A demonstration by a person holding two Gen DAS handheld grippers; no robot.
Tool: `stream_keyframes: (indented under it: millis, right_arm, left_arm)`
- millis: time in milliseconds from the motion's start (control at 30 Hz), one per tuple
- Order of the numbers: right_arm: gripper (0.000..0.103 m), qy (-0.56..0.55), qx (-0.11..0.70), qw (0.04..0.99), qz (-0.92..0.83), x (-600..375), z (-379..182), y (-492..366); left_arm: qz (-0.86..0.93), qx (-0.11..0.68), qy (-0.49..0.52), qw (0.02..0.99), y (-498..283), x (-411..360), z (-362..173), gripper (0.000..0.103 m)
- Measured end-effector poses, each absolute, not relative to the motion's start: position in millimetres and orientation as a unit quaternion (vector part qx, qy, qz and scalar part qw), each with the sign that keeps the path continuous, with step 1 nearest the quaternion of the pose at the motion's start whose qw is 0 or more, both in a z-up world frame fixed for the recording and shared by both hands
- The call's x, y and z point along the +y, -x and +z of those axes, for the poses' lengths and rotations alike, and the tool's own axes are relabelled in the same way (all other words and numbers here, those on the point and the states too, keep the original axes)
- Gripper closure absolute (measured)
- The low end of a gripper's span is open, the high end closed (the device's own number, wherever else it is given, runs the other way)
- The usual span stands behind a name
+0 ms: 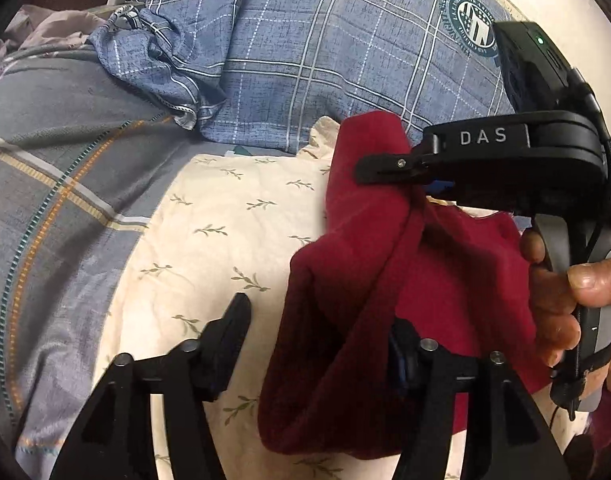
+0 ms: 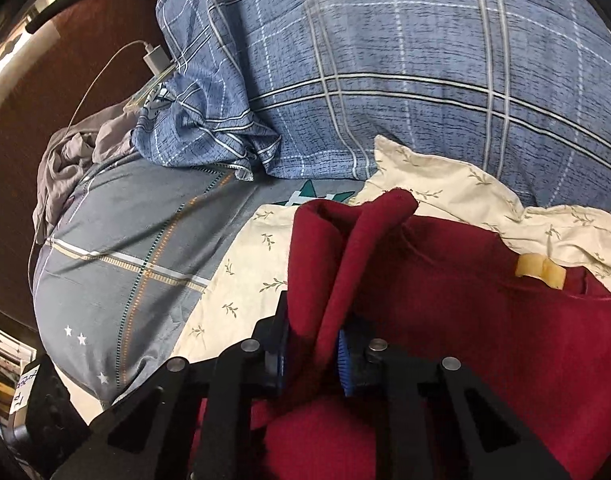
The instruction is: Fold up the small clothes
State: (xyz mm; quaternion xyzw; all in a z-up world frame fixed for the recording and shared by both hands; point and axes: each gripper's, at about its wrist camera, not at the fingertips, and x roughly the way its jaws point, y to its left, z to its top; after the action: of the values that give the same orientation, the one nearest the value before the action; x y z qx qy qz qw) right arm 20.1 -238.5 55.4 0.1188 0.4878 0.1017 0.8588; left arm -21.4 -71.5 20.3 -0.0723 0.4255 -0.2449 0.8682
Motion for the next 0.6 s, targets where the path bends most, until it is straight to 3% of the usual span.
stream_keyframes:
  millis: [33,100,600]
  right_arm:
    - [0.084,-0.120,0.488,0.859,0.102,-240,56,-19]
    - [0.084,-0.120,0.489,0.858,0.101,-242,55,-17]
    - [0.084,-0.121,0.472,0.867,0.104,-252,63,-6]
  left_arm:
    - [-0.251,0.429,0.076,0.865,21,-71,19,0.069]
    - [-0.253,0.428,0.073,0.864,24,-73,19,0.074]
    - [-0.267,0.413,0.067,0.868,39,-76,35,0.085]
